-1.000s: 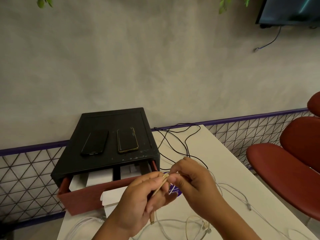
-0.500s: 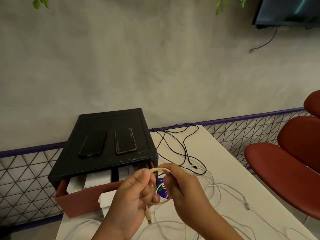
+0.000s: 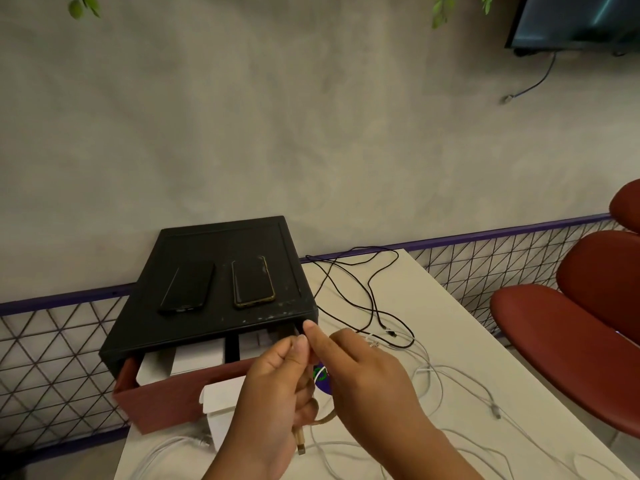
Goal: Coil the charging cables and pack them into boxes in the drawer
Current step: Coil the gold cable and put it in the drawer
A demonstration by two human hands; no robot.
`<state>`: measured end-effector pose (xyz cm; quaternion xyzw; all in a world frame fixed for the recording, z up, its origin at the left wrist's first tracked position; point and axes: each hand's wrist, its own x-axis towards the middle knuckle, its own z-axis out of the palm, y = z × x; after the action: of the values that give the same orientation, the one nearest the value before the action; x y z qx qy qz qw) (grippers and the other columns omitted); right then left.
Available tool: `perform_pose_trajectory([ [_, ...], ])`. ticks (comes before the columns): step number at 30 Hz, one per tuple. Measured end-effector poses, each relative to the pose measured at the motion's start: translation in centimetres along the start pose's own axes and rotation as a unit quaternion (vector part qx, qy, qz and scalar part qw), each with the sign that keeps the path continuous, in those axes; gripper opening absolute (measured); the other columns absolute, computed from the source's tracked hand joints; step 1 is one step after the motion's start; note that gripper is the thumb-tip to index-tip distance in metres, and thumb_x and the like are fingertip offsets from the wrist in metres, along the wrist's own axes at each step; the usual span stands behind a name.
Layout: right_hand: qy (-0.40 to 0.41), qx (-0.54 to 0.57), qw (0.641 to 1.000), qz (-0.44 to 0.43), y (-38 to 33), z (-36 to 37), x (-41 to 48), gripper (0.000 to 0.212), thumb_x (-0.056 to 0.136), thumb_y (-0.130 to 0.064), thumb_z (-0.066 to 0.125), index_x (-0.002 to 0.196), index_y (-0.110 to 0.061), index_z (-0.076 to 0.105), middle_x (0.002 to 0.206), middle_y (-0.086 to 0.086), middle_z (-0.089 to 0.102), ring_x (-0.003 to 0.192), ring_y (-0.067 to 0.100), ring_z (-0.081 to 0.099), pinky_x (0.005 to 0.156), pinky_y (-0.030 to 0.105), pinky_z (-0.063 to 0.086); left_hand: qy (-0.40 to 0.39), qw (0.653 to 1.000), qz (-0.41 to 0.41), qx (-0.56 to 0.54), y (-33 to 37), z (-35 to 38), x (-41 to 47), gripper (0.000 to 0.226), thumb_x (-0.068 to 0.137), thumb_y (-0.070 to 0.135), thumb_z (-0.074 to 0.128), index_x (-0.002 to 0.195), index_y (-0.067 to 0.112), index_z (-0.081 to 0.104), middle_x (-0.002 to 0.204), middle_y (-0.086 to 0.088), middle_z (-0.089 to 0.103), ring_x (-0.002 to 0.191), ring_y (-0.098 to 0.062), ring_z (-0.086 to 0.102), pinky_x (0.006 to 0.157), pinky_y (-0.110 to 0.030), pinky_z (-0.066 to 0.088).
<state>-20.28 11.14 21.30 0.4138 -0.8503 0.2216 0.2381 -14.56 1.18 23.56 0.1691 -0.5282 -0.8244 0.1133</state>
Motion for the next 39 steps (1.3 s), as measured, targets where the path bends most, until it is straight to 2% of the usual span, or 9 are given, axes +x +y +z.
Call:
perform_pose_trajectory([
  [4, 0.033, 0.073, 0.996, 0.042, 0.0, -0.3, 0.5, 0.045, 0.056, -0.01, 0.062, 0.097, -0.027, 0.057, 0.066, -0.012, 0.061, 0.049, 0.008, 0.056, 0.039, 0.013, 0.044, -0.012, 1.0, -0.002, -0.002, 0.0, -0.3, 0.1, 0.028, 0.08, 0.026, 0.051, 0.084, 0.0, 0.059, 0.04, 0.006, 0.034, 0.032, -0.006, 0.031, 0.037, -0.019, 0.028],
  [7, 0.014, 0.149, 0.982, 0.117, -0.1, -1.4, 0.8, 0.02, 0.079, -0.012, 0.064, 0.095, -0.023, 0.065, 0.077, -0.009, 0.066, 0.067, 0.016, 0.065, 0.054, 0.027, 0.057, -0.01, 0.997, 0.034, 0.072, -0.2, -0.7, 0.0, 0.029, 0.083, 0.028, 0.048, 0.082, 0.003, 0.063, 0.046, 0.004, 0.05, 0.043, -0.007, 0.052, 0.048, -0.021, 0.043],
  [10, -0.046, 0.232, 0.949, 0.21, 0.4, -2.2, 0.9, 0.021, 0.093, -0.013, 0.053, 0.102, -0.028, 0.064, 0.079, -0.014, 0.057, 0.085, 0.014, 0.062, 0.078, 0.03, 0.055, 0.003, 0.985, 0.059, 0.161, -0.1, -1.4, 0.0, 0.025, 0.093, 0.02, 0.045, 0.082, 0.012, 0.067, 0.051, 0.011, 0.058, 0.053, -0.005, 0.054, 0.051, -0.015, 0.043],
  [14, -0.037, 0.281, 0.928, 0.24, 0.5, -2.0, 0.8, 0.041, 0.095, -0.015, 0.051, 0.076, -0.052, 0.046, 0.07, -0.024, 0.053, 0.08, 0.011, 0.063, 0.076, 0.032, 0.056, -0.012, 0.977, 0.051, 0.209, 0.2, -1.7, 0.0, 0.021, 0.094, 0.014, 0.048, 0.086, 0.014, 0.067, 0.043, 0.012, 0.05, 0.034, -0.004, 0.034, 0.039, -0.011, 0.026],
  [21, -0.033, 0.295, 0.92, 0.257, 0.5, -1.4, 0.8, 0.046, 0.094, -0.013, 0.052, 0.068, -0.049, 0.046, 0.068, -0.023, 0.055, 0.081, 0.012, 0.063, 0.074, 0.032, 0.057, -0.044, 0.986, 0.009, 0.161, -0.1, -2.7, 0.2, 0.031, 0.094, 0.009, 0.046, 0.073, 0.011, 0.069, 0.05, 0.0, 0.046, 0.046, -0.007, 0.038, 0.047, -0.019, 0.035],
  [26, -0.046, 0.275, 0.929, 0.242, 0.4, -1.7, 1.0, 0.048, 0.093, -0.012, 0.053, 0.071, -0.053, 0.042, 0.071, -0.021, 0.054, 0.084, 0.013, 0.062, 0.076, 0.03, 0.056, -0.016, 0.998, -0.044, -0.052, 0.9, -2.8, 0.1, 0.02, 0.072, 0.016, 0.057, 0.068, -0.003, 0.06, 0.06, -0.009, 0.055, 0.05, -0.012, 0.047, 0.046, -0.022, 0.042],
  [31, -0.039, 0.243, 0.945, 0.216, 0.1, -1.8, 0.8, 0.024, 0.091, -0.009, 0.056, 0.093, -0.03, 0.066, 0.084, -0.006, 0.064, 0.085, 0.016, 0.063, 0.076, 0.033, 0.055, -0.067, 0.995, -0.063, -0.037, 0.7, -2.2, -0.2, 0.015, 0.064, 0.009, 0.059, 0.055, 0.006, 0.07, 0.071, -0.007, 0.069, 0.057, -0.015, 0.065, 0.054, -0.026, 0.049],
  [36, -0.035, 0.349, 0.901, 0.253, -0.3, -1.4, 0.7, 0.036, 0.095, -0.012, 0.048, 0.082, -0.043, 0.062, 0.074, -0.016, 0.067, 0.075, 0.009, 0.065, 0.068, 0.033, 0.055, 0.006, 0.999, 0.054, 0.004, 0.4, -1.0, -0.3, 0.011, 0.066, 0.0, 0.064, 0.062, 0.006, 0.071, 0.055, -0.007, 0.064, 0.046, -0.012, 0.061, 0.045, -0.018, 0.05],
  [39, -0.046, 0.436, 0.86, 0.262, -0.7, -2.0, 1.2, 0.045, 0.096, -0.012, 0.046, 0.072, -0.045, 0.066, 0.069, -0.021, 0.067, 0.069, 0.004, 0.065, 0.057, 0.021, 0.051, 0.078, 0.963, 0.203, 0.156, -0.4, -0.8, -0.1, 0.025, 0.074, -0.008, 0.067, 0.068, 0.016, 0.07, 0.059, 0.0, 0.067, 0.05, -0.004, 0.06, 0.045, -0.012, 0.045],
])
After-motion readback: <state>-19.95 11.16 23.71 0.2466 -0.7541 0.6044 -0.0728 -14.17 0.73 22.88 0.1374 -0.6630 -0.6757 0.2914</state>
